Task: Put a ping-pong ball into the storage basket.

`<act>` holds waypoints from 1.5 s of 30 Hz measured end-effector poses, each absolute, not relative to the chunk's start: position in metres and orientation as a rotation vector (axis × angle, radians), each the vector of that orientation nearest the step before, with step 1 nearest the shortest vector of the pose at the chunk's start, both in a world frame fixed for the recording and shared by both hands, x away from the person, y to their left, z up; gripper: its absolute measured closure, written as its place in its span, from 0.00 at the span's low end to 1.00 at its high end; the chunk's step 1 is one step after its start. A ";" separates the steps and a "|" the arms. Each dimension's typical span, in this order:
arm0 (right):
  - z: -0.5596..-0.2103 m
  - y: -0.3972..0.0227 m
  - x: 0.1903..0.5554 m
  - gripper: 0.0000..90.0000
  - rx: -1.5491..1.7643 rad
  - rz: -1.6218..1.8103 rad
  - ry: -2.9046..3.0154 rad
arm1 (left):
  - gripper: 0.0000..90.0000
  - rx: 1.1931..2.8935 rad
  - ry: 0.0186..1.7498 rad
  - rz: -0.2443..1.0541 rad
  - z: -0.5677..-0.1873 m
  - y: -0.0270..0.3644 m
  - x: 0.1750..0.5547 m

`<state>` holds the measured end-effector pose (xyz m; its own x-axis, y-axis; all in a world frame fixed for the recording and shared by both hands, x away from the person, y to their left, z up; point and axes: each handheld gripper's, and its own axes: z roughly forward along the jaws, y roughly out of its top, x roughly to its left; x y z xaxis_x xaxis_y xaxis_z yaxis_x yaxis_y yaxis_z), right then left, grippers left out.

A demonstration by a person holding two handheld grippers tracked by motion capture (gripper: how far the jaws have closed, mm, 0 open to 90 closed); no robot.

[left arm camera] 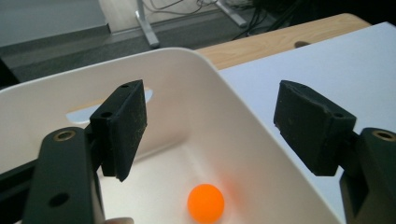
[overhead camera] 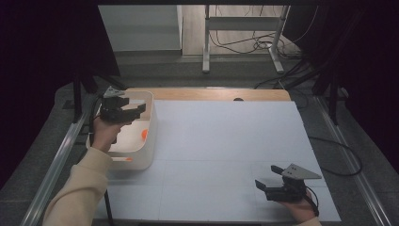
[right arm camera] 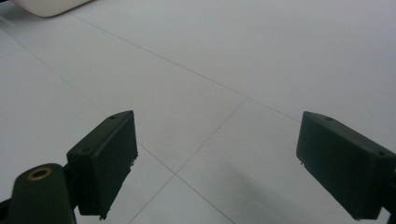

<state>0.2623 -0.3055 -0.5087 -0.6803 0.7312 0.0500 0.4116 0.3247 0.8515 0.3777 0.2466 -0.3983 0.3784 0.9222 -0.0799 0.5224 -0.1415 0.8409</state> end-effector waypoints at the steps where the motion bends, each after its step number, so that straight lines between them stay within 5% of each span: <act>1: -0.509 -0.305 0.262 0.14 1.019 1.293 2.252 | 0.29 1.793 1.253 0.598 -0.397 0.246 0.375; 45: -0.509 -0.306 0.261 0.14 1.016 1.291 2.248 | 0.28 1.734 0.863 0.382 -0.395 0.199 0.282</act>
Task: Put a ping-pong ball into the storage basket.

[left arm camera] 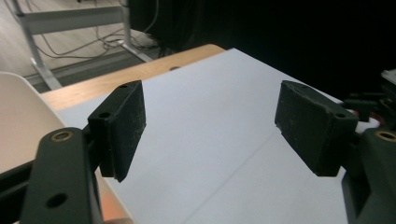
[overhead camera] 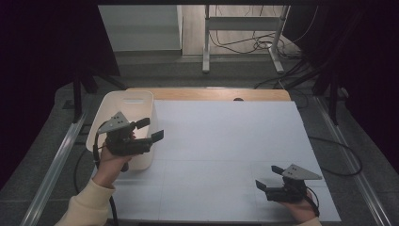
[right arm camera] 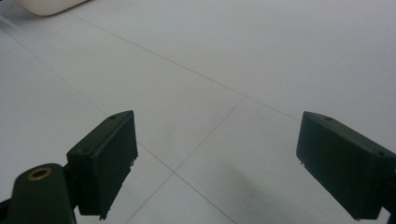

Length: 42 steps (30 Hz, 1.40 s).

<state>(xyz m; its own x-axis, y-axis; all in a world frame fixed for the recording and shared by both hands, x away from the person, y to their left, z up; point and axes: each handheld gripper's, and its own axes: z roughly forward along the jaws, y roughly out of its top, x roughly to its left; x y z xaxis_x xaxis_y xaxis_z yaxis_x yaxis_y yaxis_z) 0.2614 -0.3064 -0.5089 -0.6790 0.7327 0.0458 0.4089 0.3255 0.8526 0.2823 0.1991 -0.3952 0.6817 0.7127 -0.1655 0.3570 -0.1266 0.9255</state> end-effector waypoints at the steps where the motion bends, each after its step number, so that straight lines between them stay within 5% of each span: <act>1: -0.509 -0.306 0.261 0.14 1.017 1.291 2.248 | 0.28 1.744 0.854 0.377 -0.397 0.197 0.279; 42: -0.509 -0.305 0.261 0.14 1.013 1.287 2.258 | 0.28 1.891 0.857 0.373 -0.478 0.191 0.239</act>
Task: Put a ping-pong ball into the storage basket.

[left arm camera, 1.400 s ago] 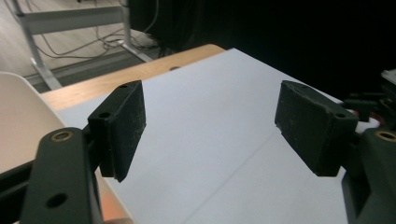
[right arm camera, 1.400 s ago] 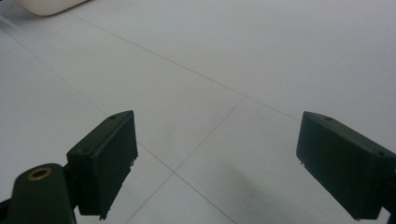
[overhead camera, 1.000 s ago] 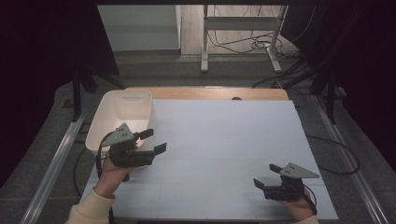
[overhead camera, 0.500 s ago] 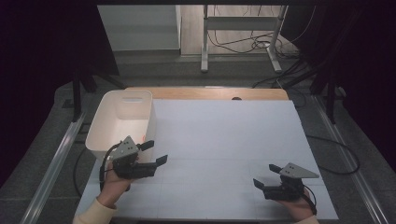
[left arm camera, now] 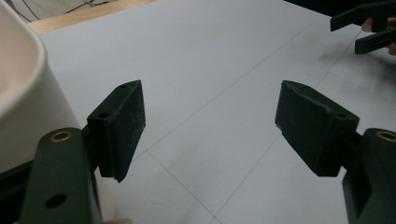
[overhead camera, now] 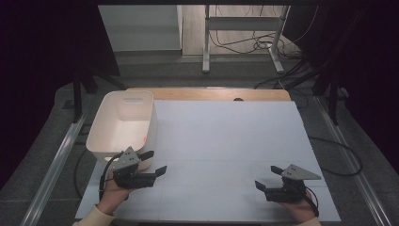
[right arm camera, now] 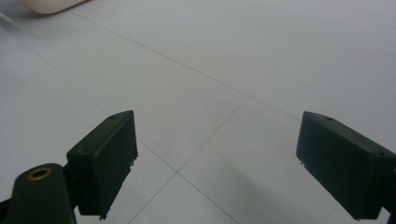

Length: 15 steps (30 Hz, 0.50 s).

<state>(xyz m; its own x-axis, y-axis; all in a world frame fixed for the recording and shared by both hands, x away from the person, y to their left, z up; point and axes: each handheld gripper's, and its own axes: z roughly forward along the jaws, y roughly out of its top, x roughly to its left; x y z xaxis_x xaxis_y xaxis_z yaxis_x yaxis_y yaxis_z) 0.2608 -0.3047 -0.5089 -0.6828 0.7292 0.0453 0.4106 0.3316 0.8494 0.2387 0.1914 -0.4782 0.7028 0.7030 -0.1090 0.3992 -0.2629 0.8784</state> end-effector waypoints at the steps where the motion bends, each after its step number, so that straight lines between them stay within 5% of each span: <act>1: -0.509 -0.305 0.261 0.14 1.013 1.290 2.257 | 0.28 1.893 0.856 0.373 -0.480 0.192 0.238; 15: -0.509 -0.304 0.261 0.14 1.009 1.296 2.262 | 0.28 1.898 0.908 0.362 -0.504 0.201 0.232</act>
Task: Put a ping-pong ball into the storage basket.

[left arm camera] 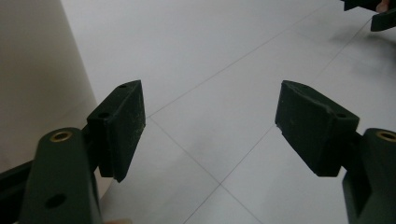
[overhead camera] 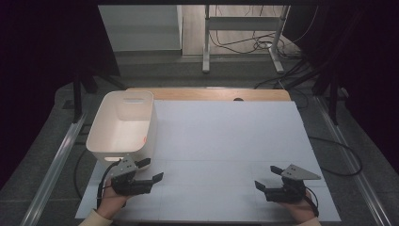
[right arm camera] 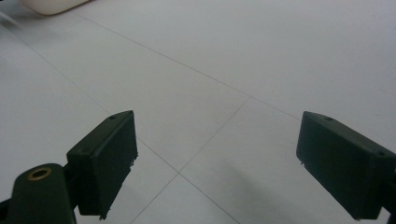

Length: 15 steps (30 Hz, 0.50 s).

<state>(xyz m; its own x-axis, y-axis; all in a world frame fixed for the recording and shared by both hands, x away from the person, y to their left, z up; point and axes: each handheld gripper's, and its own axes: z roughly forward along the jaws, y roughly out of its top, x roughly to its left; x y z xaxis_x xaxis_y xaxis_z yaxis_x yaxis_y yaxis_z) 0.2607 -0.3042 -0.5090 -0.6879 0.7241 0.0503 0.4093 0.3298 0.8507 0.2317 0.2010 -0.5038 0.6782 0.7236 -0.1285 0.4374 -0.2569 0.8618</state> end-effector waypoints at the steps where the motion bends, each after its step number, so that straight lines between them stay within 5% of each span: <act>1: -0.509 -0.304 0.261 0.14 1.007 1.297 2.263 | 0.28 1.898 0.908 0.362 -0.504 0.201 0.232; 15: -0.509 -0.303 0.259 0.14 0.982 1.310 2.269 | 0.28 1.936 0.900 0.366 -0.512 0.193 0.231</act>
